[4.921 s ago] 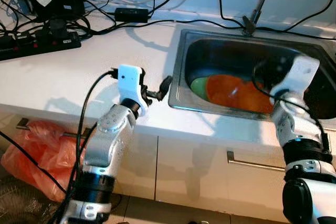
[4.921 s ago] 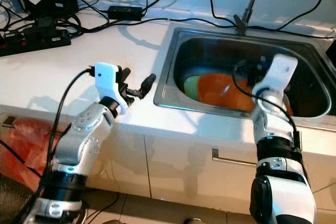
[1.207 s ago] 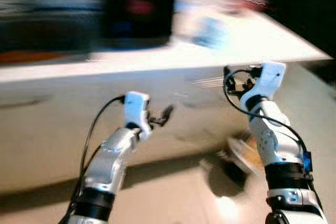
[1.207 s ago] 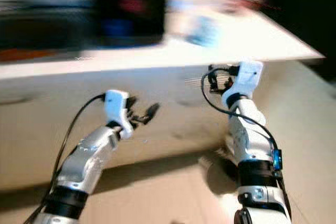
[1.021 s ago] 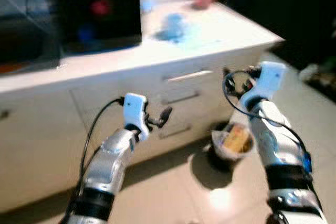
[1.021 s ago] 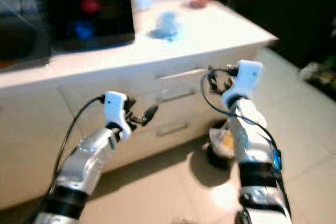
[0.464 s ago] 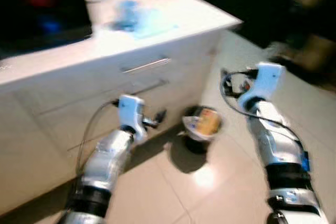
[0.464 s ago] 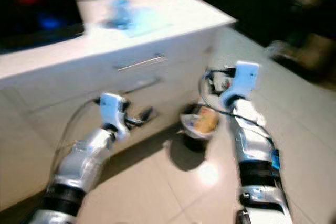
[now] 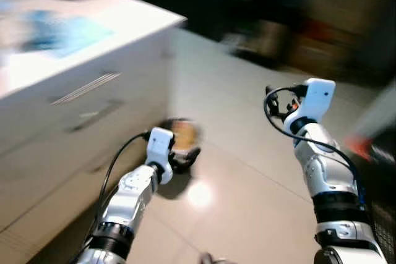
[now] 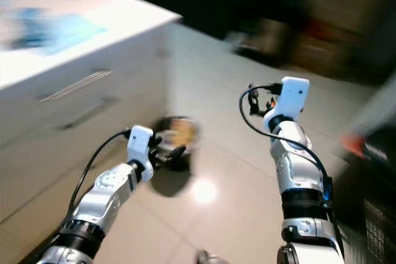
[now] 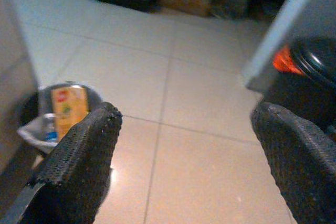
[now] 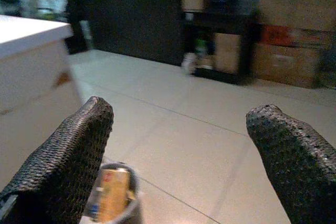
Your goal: Kitchen organization
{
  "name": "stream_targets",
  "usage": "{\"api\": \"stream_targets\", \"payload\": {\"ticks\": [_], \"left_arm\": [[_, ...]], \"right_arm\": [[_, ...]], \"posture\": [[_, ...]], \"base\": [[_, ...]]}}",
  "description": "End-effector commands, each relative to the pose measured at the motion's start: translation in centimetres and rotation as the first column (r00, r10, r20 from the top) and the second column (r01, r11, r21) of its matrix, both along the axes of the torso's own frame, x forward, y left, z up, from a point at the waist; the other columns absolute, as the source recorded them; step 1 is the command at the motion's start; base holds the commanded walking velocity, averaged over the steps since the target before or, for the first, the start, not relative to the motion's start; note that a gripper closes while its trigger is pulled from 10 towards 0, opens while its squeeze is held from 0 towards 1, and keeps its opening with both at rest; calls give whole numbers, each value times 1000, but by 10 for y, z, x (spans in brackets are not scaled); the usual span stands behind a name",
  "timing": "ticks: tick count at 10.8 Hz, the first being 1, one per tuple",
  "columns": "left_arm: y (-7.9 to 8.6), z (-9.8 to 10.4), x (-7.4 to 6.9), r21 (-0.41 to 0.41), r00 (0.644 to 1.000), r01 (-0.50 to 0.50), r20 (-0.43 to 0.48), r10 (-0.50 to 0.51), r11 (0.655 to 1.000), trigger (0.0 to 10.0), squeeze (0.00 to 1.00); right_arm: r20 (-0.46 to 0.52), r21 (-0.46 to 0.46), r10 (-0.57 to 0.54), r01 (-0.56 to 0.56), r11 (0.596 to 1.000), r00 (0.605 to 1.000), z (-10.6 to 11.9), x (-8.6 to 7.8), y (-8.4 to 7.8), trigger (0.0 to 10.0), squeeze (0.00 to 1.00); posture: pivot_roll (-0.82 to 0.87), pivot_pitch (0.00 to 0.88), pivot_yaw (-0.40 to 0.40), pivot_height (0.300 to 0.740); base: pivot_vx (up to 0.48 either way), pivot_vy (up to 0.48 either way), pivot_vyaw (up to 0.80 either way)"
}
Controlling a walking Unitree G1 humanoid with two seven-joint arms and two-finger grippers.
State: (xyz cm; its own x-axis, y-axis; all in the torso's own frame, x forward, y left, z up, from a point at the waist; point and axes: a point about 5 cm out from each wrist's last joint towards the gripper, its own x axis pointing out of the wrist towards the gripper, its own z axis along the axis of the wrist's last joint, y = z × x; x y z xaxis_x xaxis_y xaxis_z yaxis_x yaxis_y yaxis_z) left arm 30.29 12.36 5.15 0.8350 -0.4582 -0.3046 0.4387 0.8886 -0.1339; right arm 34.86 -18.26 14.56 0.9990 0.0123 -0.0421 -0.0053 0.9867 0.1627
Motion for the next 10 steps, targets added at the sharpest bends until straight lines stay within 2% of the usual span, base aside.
{"api": "stream_targets", "payload": {"ticks": [1,2,3,4,6,8,9,10], "left_arm": [[9,-11,-1,44,999,-6,-31,8,999,10000,0],[18,-21,-3,60,997,-32,-63,35,998,10000,0],[21,-24,-3,63,996,-41,-73,46,997,10000,0],[34,-35,-7,117,990,-70,-113,83,991,10000,0],[43,-47,-14,166,985,-59,-148,84,984,10000,0],[51,-59,-20,210,974,-64,-201,107,976,10000,0],[52,-63,-23,222,969,-65,-217,114,973,10000,0],[55,-70,-30,239,959,-68,-253,130,969,10000,0]], "right_arm": [[-48,-12,-27,26,1000,998,-15,-2,-8,10000,0],[-92,-2,-41,41,999,995,-29,-5,-12,10000,0],[-105,1,-45,45,999,993,-33,-6,-13,10000,0],[-168,-25,-59,55,998,984,-53,-10,-14,10000,0],[-235,-39,-66,59,998,970,-75,-16,-16,10000,0],[-359,-40,-77,67,997,930,-107,-29,-19,10000,0],[-391,-49,-84,70,996,917,-116,-34,-20,10000,0],[-457,-53,-101,87,995,884,-133,-46,-22,10000,0]], "posture": [[57,0,-47,740],[57,0,-47,740],[57,0,-47,740],[51,0,-35,740],[51,0,-31,740],[49,0,-29,740],[49,0,-30,740],[49,0,-29,740]], "base": [[0,0,-800],[0,0,-800],[0,0,-800],[0,0,-800],[0,0,-800],[0,0,-800],[0,0,-788],[0,0,-781]]}}
